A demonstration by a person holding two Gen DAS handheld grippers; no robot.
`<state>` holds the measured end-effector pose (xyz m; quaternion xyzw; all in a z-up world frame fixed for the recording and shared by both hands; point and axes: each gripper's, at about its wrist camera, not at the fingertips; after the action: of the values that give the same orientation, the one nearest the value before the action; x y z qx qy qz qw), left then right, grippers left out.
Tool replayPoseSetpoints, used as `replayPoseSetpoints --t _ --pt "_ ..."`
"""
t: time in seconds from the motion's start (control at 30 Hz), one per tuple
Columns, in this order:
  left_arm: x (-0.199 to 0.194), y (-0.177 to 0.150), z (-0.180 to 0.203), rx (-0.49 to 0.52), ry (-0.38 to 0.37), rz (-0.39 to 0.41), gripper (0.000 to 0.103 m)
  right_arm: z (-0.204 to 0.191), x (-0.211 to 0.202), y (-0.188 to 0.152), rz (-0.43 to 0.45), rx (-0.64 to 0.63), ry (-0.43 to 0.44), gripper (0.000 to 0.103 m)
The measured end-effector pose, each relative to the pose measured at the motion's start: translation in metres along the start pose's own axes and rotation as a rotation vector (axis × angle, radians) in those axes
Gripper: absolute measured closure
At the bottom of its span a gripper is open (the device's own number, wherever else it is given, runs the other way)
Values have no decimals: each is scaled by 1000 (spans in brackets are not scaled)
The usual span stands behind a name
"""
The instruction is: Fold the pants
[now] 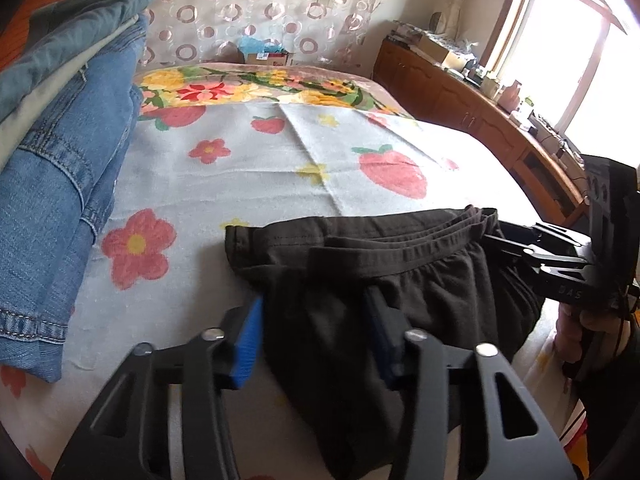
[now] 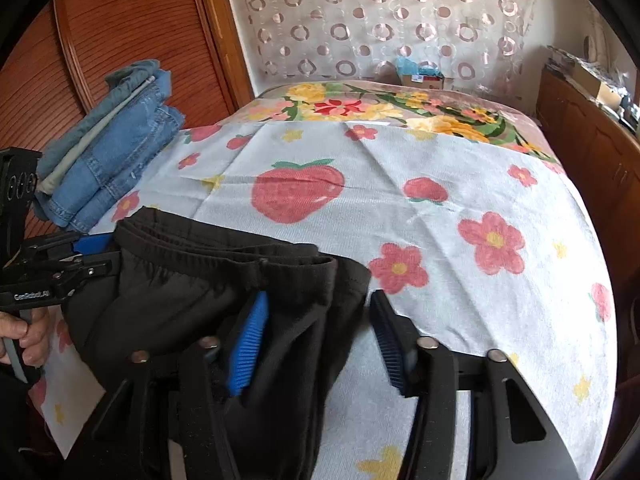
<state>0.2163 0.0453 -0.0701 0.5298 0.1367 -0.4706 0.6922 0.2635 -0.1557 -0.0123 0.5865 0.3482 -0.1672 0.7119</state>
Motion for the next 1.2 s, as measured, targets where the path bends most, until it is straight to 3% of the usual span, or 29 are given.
replayPoseSetpoints --t 0.13,0.47,0.5,0.57,0.73,1.03,1.2 --pt "-1 1 2 7 -4 4 67 -1 0 -1 -2 5 29 68" --pt "-1 -1 -3 -13 -13 0 67 0 0 -3 -5 21 70 88" --pt "-2 -1 -2 -6 -13 4 69 -1 -1 -3 -3 20 69 90" --pt "-5 -2 1 6 -17 15 82 -2 -3 -4 5 20 68 92" --pt "-30 -3 16 39 -36 75 88 2 -23 -7 75 53 88 94" --pt "-77 -3 51 131 -50 181 88 4 -71 -19 205 83 91 95" --pt "-90 0 63 167 -51 202 88 3 -86 -27 237 77 85 95"
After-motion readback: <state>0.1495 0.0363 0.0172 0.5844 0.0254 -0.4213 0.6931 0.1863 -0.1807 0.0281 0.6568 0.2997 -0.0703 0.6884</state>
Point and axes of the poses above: each gripper's, at about its wrist camera, not at the fingertips, and x roughly the way its jaws point, z to its right, y to its top, and after that the axes turned 14 degrees about -y, right-handed
